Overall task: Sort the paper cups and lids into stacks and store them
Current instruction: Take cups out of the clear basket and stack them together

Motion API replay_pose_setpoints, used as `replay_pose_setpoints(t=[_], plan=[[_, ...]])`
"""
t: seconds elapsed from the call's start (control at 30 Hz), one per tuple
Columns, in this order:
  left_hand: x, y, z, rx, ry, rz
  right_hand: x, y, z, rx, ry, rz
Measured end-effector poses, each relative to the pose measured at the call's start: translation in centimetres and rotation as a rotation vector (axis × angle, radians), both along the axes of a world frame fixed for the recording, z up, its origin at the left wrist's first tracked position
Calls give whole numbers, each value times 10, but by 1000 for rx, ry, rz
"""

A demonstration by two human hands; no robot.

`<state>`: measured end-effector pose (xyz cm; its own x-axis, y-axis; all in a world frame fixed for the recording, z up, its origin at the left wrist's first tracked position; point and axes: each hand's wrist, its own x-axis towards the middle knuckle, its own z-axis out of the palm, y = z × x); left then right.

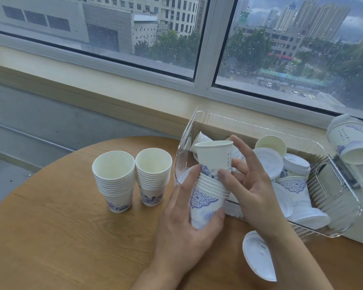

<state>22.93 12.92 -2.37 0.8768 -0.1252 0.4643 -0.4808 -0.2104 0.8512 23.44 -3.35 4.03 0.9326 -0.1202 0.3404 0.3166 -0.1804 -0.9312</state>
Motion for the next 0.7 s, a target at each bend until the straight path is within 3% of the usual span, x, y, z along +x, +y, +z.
replay_pose_setpoints(t=[0.23,0.7], plan=[[0,-1,0,-39,-5,10,-3,-9,1,-61,0,-14],[7,2,-3,-106,16,50,-18,-22,16,-433,117,57]])
